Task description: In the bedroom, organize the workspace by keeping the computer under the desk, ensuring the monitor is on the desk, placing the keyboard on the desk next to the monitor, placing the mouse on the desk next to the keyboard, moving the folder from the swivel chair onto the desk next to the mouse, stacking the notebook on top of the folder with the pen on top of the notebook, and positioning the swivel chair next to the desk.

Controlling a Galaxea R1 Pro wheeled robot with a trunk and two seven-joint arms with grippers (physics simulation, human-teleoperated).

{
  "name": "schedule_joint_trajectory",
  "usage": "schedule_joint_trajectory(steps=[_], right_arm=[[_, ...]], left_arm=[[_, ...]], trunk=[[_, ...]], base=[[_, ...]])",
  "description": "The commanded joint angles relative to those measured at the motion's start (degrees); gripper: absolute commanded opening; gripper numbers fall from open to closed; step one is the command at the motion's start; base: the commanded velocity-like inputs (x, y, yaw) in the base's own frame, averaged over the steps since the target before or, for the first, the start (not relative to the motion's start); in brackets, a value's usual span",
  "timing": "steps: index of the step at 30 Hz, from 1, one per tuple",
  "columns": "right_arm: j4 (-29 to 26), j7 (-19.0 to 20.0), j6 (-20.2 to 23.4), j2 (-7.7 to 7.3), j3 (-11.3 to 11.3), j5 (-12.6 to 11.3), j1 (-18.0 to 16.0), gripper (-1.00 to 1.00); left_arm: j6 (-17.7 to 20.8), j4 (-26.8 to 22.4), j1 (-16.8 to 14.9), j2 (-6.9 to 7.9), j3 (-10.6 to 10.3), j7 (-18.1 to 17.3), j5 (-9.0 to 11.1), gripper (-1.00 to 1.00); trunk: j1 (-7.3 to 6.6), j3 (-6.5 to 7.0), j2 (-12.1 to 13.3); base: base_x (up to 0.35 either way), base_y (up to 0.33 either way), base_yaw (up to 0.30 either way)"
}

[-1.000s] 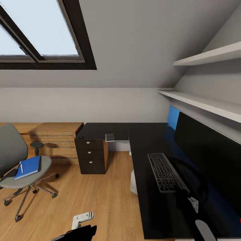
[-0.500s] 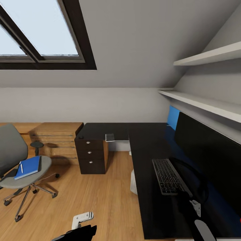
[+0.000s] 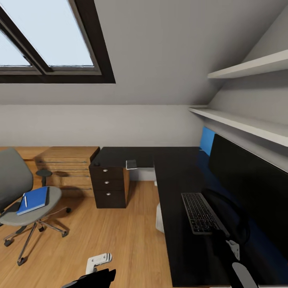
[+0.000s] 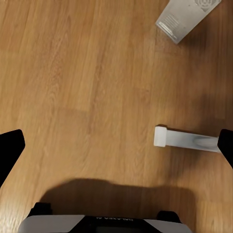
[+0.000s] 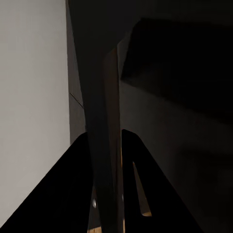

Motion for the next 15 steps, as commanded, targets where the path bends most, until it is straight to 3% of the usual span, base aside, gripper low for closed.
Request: schedule_joint_trajectory(steps=[1, 6, 15], right_arm=[[0.09, -0.02, 0.29, 0.01, -0.07, -0.49, 0.0, -1.0], [0.09, -0.04, 0.35, 0.01, -0.04, -0.49, -0.01, -1.0], [0.03, 0.08, 0.44, 0.01, -0.04, -0.55, -0.14, -1.0]], left_arm=[[0.14, -0.09, -0.02, -0.01, -0.03, 0.53, 0.57, 1.0], [0.14, -0.25, -0.02, -0.01, 0.09, 0.54, 0.61, 1.0], [0.21, -0.61, -0.02, -0.01, 0.1, 0.76, 0.67, 1.0]], trunk=[[0.03, -0.09, -0.05], [0.03, -0.09, -0.05], [0.47, -0.45, -0.85]], base=[[0.177, 0.0, 0.0], [0.164, 0.0, 0.0], [0.017, 0.0, 0.0]])
